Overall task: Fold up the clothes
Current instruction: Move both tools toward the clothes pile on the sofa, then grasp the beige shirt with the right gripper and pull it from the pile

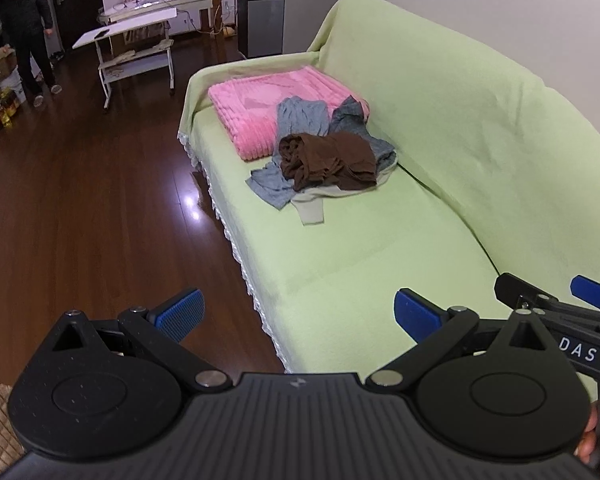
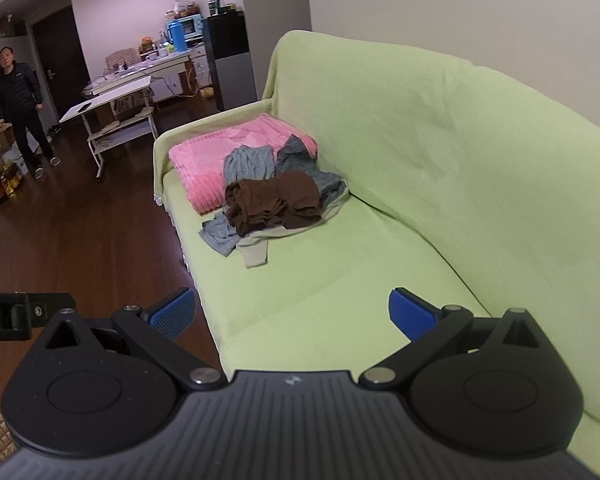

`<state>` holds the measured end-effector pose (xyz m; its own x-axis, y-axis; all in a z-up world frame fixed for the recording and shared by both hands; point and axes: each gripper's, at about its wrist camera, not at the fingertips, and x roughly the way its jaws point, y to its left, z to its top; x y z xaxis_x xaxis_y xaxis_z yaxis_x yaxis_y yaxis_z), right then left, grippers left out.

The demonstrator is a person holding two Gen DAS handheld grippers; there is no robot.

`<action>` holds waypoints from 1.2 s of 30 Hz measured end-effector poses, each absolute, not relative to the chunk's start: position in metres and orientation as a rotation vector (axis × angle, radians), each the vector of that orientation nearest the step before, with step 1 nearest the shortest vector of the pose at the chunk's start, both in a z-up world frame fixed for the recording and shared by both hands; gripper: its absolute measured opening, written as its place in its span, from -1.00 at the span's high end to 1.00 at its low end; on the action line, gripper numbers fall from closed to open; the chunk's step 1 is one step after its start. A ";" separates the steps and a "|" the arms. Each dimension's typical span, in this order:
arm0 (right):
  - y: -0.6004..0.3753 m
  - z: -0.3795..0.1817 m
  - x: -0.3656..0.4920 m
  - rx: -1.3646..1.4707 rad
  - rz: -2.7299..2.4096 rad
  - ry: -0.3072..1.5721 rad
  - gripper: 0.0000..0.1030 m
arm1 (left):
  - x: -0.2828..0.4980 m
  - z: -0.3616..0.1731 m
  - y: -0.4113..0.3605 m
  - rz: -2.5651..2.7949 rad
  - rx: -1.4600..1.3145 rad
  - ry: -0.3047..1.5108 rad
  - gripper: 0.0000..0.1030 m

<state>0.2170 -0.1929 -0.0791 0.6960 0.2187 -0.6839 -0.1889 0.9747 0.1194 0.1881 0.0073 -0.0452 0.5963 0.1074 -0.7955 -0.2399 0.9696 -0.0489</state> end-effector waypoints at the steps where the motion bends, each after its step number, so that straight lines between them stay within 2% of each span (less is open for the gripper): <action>1: -0.193 -0.080 0.223 0.045 0.229 0.769 -0.98 | 0.195 -0.045 0.007 0.205 -0.154 0.911 -0.99; 10: -0.169 -0.095 0.285 0.036 0.208 0.779 -0.98 | 0.283 -0.059 0.030 0.174 -0.132 0.914 -0.99; 24: -0.088 -0.113 0.445 0.137 0.030 0.808 -0.98 | 0.467 -0.075 0.096 0.032 0.062 0.858 -0.98; 30: -0.076 -0.127 0.477 0.126 0.022 0.845 -0.98 | 0.502 -0.092 0.102 0.035 0.055 0.881 -0.98; 36: -0.080 -0.157 0.494 0.123 0.051 0.868 -0.98 | 0.504 -0.125 0.115 0.070 0.031 0.912 -0.98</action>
<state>0.4939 -0.0799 -0.1572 0.6460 0.0944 -0.7574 0.0053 0.9917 0.1282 0.5041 0.1145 -0.1251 0.6098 0.0740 -0.7891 -0.0476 0.9973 0.0568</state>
